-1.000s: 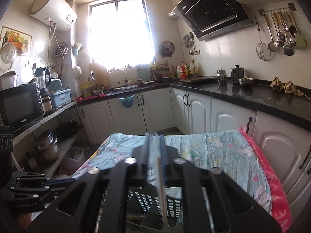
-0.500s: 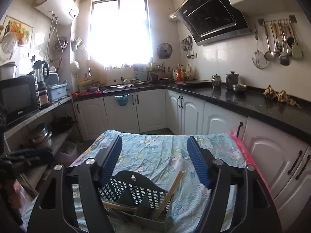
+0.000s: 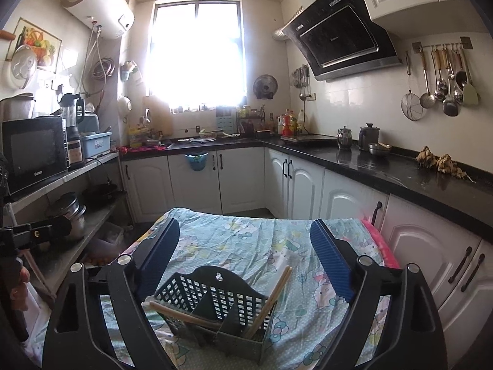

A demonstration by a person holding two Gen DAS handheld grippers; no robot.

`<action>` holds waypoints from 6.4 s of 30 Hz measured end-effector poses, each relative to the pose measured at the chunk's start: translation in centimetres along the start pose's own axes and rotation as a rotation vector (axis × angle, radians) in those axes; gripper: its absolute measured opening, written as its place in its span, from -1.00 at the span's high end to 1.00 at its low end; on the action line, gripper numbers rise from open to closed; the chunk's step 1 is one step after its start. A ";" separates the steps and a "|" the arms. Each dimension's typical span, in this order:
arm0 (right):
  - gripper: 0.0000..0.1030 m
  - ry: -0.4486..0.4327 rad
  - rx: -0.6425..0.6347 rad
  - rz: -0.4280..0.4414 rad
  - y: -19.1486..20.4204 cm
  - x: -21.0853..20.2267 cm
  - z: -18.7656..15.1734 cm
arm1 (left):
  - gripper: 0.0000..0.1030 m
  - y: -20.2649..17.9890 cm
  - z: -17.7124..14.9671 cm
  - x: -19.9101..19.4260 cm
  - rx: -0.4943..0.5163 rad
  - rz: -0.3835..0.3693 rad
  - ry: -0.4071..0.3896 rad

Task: Organize utensils

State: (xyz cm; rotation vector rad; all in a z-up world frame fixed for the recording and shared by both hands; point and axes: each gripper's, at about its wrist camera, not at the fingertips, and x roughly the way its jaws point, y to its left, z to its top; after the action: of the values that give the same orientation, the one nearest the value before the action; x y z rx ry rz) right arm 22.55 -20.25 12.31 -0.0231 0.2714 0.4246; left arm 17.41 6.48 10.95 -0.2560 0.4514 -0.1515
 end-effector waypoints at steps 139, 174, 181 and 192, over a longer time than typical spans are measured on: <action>0.85 0.047 -0.007 0.307 9.3 -6.1 -1.8 | 0.95 -1.5 -3.6 -4.5 -0.048 -0.224 0.077; 0.85 -0.164 0.020 0.146 0.9 -6.6 8.0 | 0.95 -9.9 8.0 -1.0 0.113 -0.259 -0.078; 0.85 -0.191 0.026 0.147 0.6 -5.2 8.8 | 0.95 -10.1 9.2 -0.3 0.131 -0.252 -0.110; 0.85 -0.169 -0.002 0.122 0.7 -1.8 7.7 | 0.95 -9.2 8.0 2.5 0.148 -0.189 -0.127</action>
State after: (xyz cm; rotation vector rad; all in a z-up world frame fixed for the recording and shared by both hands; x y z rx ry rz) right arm 22.66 -19.74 20.21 0.0275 0.1062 0.5448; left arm 22.43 -1.16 19.45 -0.1612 0.2878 -0.3502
